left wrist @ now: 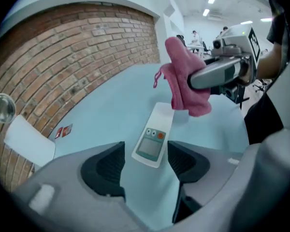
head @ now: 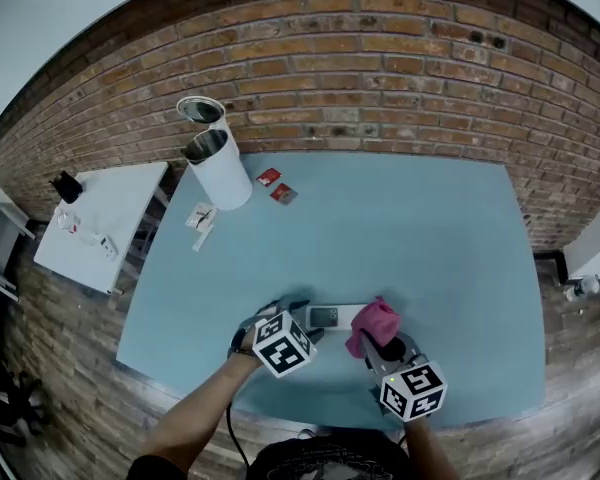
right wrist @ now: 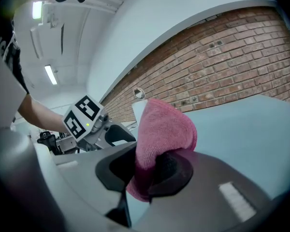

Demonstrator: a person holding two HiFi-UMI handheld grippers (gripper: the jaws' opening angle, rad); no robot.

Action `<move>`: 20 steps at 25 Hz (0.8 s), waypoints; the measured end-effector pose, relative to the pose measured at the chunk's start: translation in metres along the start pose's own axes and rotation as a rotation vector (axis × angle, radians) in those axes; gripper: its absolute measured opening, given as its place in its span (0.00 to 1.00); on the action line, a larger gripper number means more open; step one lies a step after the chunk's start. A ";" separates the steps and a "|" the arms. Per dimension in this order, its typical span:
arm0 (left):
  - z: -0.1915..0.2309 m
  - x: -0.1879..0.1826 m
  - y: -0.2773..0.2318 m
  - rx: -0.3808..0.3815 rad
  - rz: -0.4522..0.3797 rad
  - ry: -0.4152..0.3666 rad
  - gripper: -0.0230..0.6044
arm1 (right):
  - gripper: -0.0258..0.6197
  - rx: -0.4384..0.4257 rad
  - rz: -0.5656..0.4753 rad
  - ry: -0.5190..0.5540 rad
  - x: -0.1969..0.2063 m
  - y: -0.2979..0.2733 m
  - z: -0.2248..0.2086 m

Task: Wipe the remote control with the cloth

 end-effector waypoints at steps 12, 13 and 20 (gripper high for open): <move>-0.045 0.015 0.084 -0.197 -0.490 0.400 0.14 | 0.14 0.030 0.034 0.051 -0.006 -0.007 0.068; -0.048 0.015 0.089 -0.220 -0.509 0.417 0.04 | 0.14 0.036 0.035 0.057 -0.007 -0.005 0.072; -0.078 0.016 0.107 -0.247 -0.592 0.542 0.04 | 0.14 0.075 0.032 0.105 -0.007 0.014 0.099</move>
Point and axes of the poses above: the fingertips, and each gripper's own axes: y backward along the fingers, z to its left, x out of its underside, the point moved 7 cm from there along y, backward along the fingers, and after that the axes turned 7 degrees about -z, right-handed, at the moved point
